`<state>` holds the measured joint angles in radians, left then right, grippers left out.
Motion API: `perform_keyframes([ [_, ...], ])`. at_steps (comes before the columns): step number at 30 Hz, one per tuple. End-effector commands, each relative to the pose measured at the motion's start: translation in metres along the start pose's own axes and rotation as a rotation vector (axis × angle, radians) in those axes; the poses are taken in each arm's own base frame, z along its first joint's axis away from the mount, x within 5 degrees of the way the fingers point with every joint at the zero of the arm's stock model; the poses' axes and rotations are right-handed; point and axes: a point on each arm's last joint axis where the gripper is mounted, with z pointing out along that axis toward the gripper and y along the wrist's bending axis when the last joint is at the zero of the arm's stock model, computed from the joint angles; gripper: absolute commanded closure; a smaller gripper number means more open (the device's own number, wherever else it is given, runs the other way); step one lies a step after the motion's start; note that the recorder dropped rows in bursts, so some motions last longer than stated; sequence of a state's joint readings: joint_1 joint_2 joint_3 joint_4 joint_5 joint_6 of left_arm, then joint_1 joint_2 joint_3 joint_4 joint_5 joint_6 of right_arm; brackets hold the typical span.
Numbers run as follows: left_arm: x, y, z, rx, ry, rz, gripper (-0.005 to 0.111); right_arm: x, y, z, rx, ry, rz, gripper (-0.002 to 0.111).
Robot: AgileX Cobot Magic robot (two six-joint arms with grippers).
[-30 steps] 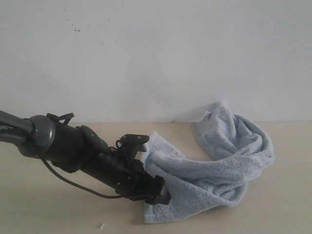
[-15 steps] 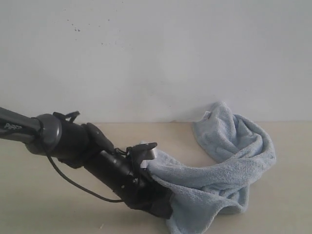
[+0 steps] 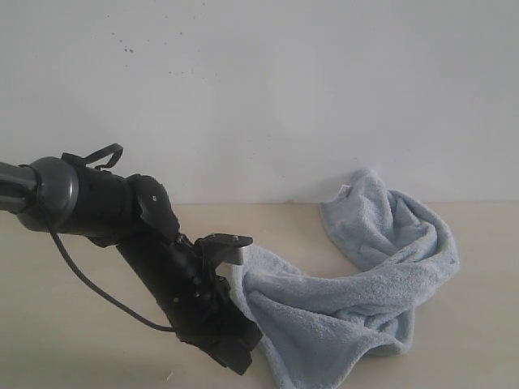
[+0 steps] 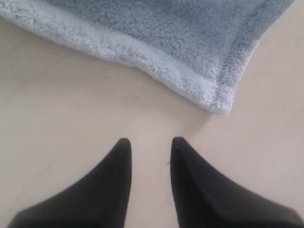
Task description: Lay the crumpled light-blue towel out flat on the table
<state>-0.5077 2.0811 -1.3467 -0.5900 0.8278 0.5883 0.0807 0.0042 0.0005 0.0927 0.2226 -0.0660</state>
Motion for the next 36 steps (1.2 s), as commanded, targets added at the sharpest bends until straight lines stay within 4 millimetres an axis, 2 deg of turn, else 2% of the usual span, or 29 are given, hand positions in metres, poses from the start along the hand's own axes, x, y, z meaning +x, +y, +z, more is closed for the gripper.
perform_keyframes([
  [1,-0.003,-0.001,-0.003,-0.015,-0.026,0.004,0.078,-0.001,0.0,0.0,-0.001,-0.007,-0.003,0.108],
  [10,-0.003,0.0,-0.003,-0.026,-0.027,0.014,0.075,-0.001,0.0,0.0,-0.001,-0.007,-0.003,0.108],
  [18,-0.002,0.002,-0.003,-0.049,-0.007,0.042,0.035,-0.001,0.0,0.0,-0.001,-0.007,-0.003,0.108],
  [24,-0.006,-0.001,-0.011,-0.053,-0.031,0.061,0.035,-0.001,0.0,0.0,-0.001,-0.007,-0.003,0.108],
  [30,-0.019,-0.014,-0.04,-0.049,-0.127,0.077,0.035,-0.001,0.0,0.0,-0.001,-0.007,-0.003,0.108],
  [36,-0.02,-0.017,-0.047,-0.05,-0.141,0.071,0.035,-0.001,0.0,0.0,-0.001,-0.007,-0.003,0.108],
])
